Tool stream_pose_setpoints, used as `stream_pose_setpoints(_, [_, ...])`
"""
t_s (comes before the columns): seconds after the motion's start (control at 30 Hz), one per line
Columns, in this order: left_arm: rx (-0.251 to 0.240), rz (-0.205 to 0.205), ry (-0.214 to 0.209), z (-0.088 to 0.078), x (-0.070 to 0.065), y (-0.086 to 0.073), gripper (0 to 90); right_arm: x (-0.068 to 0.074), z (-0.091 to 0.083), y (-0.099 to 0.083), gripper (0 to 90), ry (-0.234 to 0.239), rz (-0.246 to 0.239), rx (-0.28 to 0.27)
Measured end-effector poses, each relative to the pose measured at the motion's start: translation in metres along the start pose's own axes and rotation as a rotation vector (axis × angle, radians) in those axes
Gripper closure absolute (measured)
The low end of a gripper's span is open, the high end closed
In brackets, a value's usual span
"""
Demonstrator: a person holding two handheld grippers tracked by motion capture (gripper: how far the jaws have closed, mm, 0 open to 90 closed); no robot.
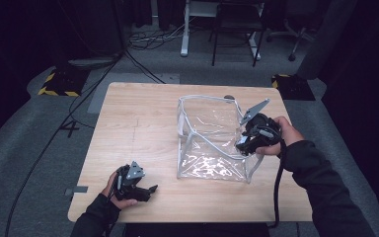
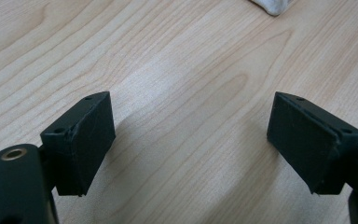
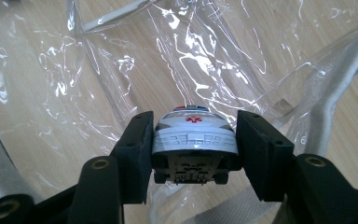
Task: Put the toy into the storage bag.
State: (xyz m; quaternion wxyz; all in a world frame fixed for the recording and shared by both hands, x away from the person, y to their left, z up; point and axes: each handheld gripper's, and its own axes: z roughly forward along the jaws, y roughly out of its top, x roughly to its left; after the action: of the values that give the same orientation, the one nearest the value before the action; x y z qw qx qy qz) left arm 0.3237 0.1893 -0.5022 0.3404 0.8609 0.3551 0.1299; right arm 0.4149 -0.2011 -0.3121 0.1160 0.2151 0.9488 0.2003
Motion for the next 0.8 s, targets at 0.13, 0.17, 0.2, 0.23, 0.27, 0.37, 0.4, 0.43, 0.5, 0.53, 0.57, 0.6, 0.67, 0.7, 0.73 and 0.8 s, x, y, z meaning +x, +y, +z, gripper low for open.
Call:
stream_pose_setpoints(0.13, [-0.002, -0.004, 0.0, 0.0002, -0.0003, -0.0001, 15.4, 0.0007, -0.0012, -0.0001, 48.6, -0.005, -0.006, 0.008])
stream_pose_setpoints(0.17, [0.0, 0.0, 0.001, 0.0, 0.0, 0.0, 15.4, 0.0012, -0.0011, -0.0007, 48.6, 0.002, -0.013, 0.016])
stream_pose_setpoints(0.2, [-0.001, -0.003, -0.001, 0.0001, -0.0002, -0.0001, 15.4, 0.0012, -0.0009, -0.0009, 48.6, 0.003, -0.016, 0.017])
stream_pose_setpoints(0.23, [-0.002, -0.001, 0.002, 0.0001, -0.0001, 0.0, 15.4, 0.001, -0.0009, -0.0012, 48.6, 0.004, -0.014, 0.016])
stream_pose_setpoints(0.27, [-0.003, -0.005, -0.001, 0.0002, -0.0003, -0.0001, 15.4, 0.0008, -0.0009, -0.0014, 48.5, 0.004, -0.012, 0.016])
stream_pose_setpoints(0.37, [0.0, -0.002, -0.001, 0.0, -0.0001, 0.0, 15.4, 0.0005, -0.0004, -0.0022, 48.5, 0.003, -0.01, 0.016])
stream_pose_setpoints(0.4, [-0.002, -0.002, 0.001, 0.0001, -0.0002, 0.0, 15.4, -0.0002, 0.0, -0.0027, 48.5, 0.001, -0.014, 0.014])
stream_pose_setpoints(0.43, [-0.002, -0.001, 0.002, 0.0001, -0.0001, 0.0, 15.4, -0.0001, 0.0005, -0.0028, 48.5, 0.003, -0.009, 0.01])
stream_pose_setpoints(0.5, [0.0, -0.002, -0.001, 0.0001, -0.0002, -0.0001, 15.4, 0.0001, 0.0012, -0.0031, 48.5, 0.004, -0.008, 0.007])
stream_pose_setpoints(0.53, [0.0, 0.002, 0.002, 0.0, 0.0001, 0.0, 15.4, 0.0006, 0.0016, -0.0034, 48.5, 0.005, -0.008, 0.007])
stream_pose_setpoints(0.57, [0.0, 0.0, 0.001, 0.0, -0.0001, 0.0, 15.4, 0.001, 0.0023, -0.0035, 48.4, 0.006, -0.01, 0.004])
stream_pose_setpoints(0.6, [-0.002, -0.005, -0.001, 0.0002, -0.0003, -0.0001, 15.4, 0.0014, 0.0028, -0.0036, 48.4, 0.005, -0.012, 0.004])
stream_pose_setpoints(0.67, [-0.002, -0.002, 0.001, 0.0001, -0.0002, 0.0, 15.4, 0.0018, 0.0045, -0.0038, 48.4, 0.006, -0.01, 0.004])
stream_pose_setpoints(0.7, [-0.001, -0.002, 0.0, 0.0001, -0.0002, -0.0001, 15.4, 0.0022, 0.0056, -0.004, 48.3, 0.007, -0.011, 0.004])
stream_pose_setpoints(0.73, [0.0, 0.002, 0.002, -0.0001, 0.0001, 0.0, 15.4, 0.0029, 0.0066, -0.0043, 48.3, 0.011, -0.011, 0.008])
stream_pose_setpoints(0.8, [0.0, -0.001, 0.0, 0.0, -0.0001, -0.0001, 15.4, 0.0029, 0.0074, -0.0045, 47.6, 0.014, -0.008, 0.002])
